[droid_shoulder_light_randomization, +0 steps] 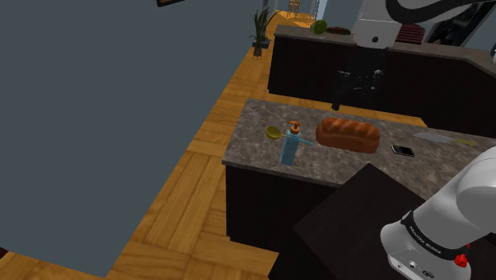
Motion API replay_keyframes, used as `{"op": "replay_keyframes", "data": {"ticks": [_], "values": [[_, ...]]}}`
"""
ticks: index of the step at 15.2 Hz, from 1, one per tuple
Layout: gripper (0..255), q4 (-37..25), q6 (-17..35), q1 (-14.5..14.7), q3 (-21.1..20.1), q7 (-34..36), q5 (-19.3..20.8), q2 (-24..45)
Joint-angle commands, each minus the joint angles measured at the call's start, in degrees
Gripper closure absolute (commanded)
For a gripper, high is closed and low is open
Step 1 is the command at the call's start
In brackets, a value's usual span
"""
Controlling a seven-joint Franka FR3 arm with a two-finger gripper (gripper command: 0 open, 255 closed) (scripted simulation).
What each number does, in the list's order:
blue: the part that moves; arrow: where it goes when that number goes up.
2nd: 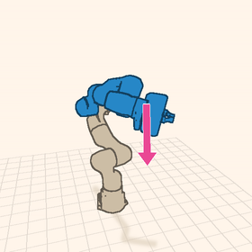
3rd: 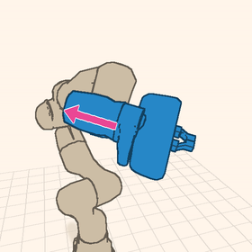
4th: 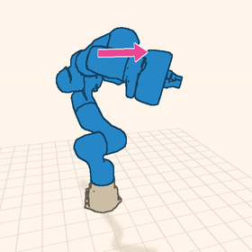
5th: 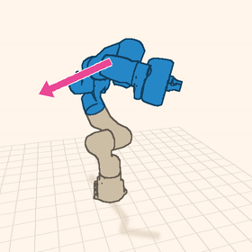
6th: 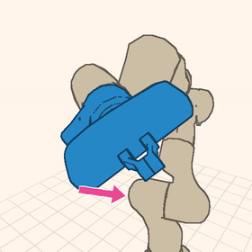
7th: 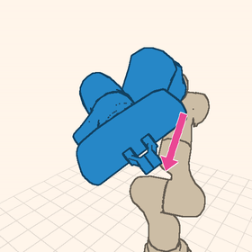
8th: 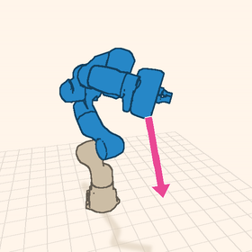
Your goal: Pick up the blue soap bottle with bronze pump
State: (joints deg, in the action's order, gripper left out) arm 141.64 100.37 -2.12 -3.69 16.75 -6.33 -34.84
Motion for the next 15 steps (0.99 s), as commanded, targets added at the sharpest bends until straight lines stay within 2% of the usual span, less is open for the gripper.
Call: {"op": "replay_keyframes", "data": {"ticks": [1, 8, 15], "values": [[0, 0.2, 4.0, -0.8, -0.4, 2.2, -0.6, 3.7], [0, -1.6, 16.8, -3.2, -1.2, 9.6, -2.2, 18.1], [0, -6.6, 27.2, -5.0, -0.7, 16.3, -3.3, 33.4]]}}
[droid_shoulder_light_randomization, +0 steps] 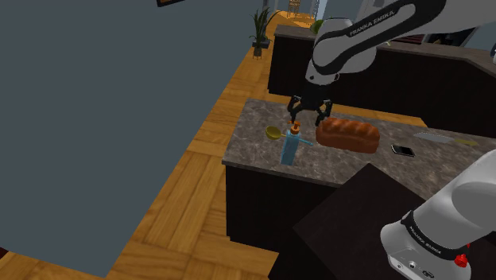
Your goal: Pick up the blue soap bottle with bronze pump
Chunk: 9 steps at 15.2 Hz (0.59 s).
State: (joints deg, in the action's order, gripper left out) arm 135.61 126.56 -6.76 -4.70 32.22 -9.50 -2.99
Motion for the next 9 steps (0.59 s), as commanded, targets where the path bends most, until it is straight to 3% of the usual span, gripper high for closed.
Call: {"op": "replay_keyframes", "data": {"ticks": [1, 9], "values": [[0, -1.5, 2.3, -0.5, 0.4, 1.7, -0.3, 3.7], [0, -8.8, 9.8, -1.7, 2.0, 6.5, -2.3, 18.2]]}}
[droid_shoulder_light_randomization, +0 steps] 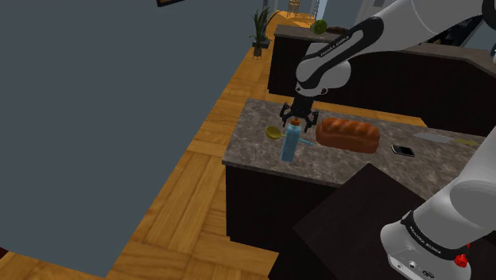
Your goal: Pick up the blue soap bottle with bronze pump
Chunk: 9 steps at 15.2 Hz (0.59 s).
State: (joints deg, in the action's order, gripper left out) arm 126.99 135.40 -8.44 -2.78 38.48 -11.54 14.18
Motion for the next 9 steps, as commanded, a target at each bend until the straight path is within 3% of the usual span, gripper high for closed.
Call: {"op": "replay_keyframes", "data": {"ticks": [1, 8, 9], "values": [[0, -0.1, 1.6, 0.0, 0.0, 0.1, -0.3, 1.6], [0, 0.0, 5.2, -0.1, -0.2, -0.7, -0.9, 5.2], [255, 0.0, 5.2, 0.0, -0.2, -0.7, -0.9, 5.2]]}}
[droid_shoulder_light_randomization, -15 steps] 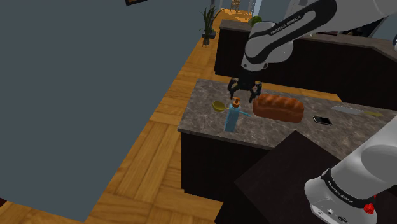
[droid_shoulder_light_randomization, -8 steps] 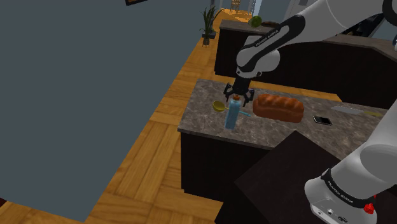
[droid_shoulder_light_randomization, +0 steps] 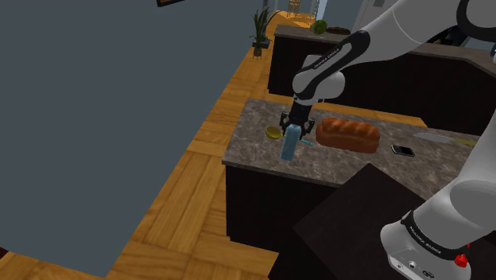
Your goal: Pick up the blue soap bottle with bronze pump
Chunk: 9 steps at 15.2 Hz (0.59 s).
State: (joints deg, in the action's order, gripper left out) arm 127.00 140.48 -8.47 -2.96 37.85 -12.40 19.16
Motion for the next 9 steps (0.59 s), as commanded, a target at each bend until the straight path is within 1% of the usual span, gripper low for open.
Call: {"op": "replay_keyframes", "data": {"ticks": [1, 9], "values": [[255, 0.0, 0.1, 0.0, 0.0, 0.0, 0.0, 0.3], [255, 0.0, 0.1, 0.0, 0.0, -0.1, 0.0, 0.2]]}}
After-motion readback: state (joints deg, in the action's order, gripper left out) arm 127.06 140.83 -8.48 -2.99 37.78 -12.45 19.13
